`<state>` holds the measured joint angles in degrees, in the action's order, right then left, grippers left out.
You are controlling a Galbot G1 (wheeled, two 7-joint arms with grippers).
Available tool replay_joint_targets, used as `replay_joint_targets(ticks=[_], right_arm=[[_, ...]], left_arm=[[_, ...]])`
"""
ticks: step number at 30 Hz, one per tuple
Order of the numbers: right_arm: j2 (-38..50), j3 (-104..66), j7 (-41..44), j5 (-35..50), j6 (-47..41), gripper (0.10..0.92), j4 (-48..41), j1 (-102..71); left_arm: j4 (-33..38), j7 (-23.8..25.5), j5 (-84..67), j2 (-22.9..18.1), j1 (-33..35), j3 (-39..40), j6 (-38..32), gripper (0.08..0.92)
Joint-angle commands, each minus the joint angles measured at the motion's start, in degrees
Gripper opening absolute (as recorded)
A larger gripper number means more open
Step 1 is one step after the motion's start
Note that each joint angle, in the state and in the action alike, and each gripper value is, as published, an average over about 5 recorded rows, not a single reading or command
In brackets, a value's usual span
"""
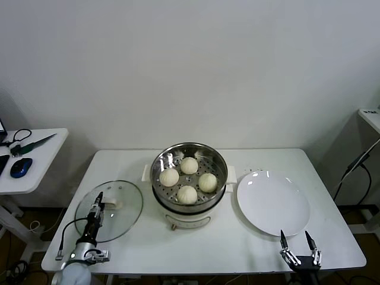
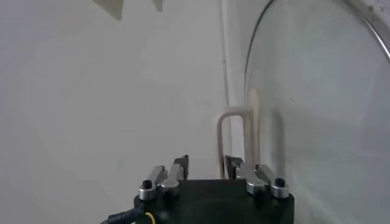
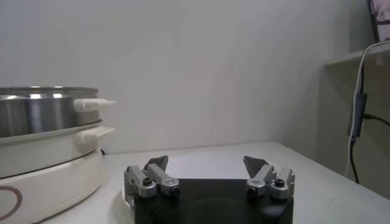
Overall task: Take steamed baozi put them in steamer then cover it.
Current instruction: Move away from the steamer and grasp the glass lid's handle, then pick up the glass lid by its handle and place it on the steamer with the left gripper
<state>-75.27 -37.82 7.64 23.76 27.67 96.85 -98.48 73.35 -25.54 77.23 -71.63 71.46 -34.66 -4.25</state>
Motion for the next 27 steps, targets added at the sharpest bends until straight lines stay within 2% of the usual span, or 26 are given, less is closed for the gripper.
replay_joint_targets(ticks=[1,8,12,18,22,27], right_arm=[[-0.1,0.0,-0.1,0.0,-0.1,0.823,0.2,0.0],[0.0,-0.1,-0.2,0.0,-0.3,0.823,0.6,0.0],[0.1,-0.2,-0.3,0.0,-0.5,0.823,1.0,-0.1],[0.2,-0.4,-0.8,-0.1,-1.5,0.823,1.8,-0.1],[0.1,-0.5,-1.5,-0.7,-2.0,0.823,2.2,-0.1],[0.0,-0.4,-2.0,-1.3,-1.7,0.823,2.2,-0.3]], left_arm=[[-1.3,-0.2,0.6,0.3,-0.6,-0.1,-0.3,0.401],[-0.2,-0.9,0.0,0.1,-0.2,-0.2,-0.8,0.202],[4.0,0.9,-3.6,0.4,1.3,0.1,0.0,0.141],[19.0,10.0,-14.5,3.4,5.9,0.9,5.9,0.137],[29.9,18.2,-20.3,6.7,8.1,0.7,13.9,0.137],[39.6,26.2,-21.9,11.7,8.4,-0.2,21.9,0.137]])
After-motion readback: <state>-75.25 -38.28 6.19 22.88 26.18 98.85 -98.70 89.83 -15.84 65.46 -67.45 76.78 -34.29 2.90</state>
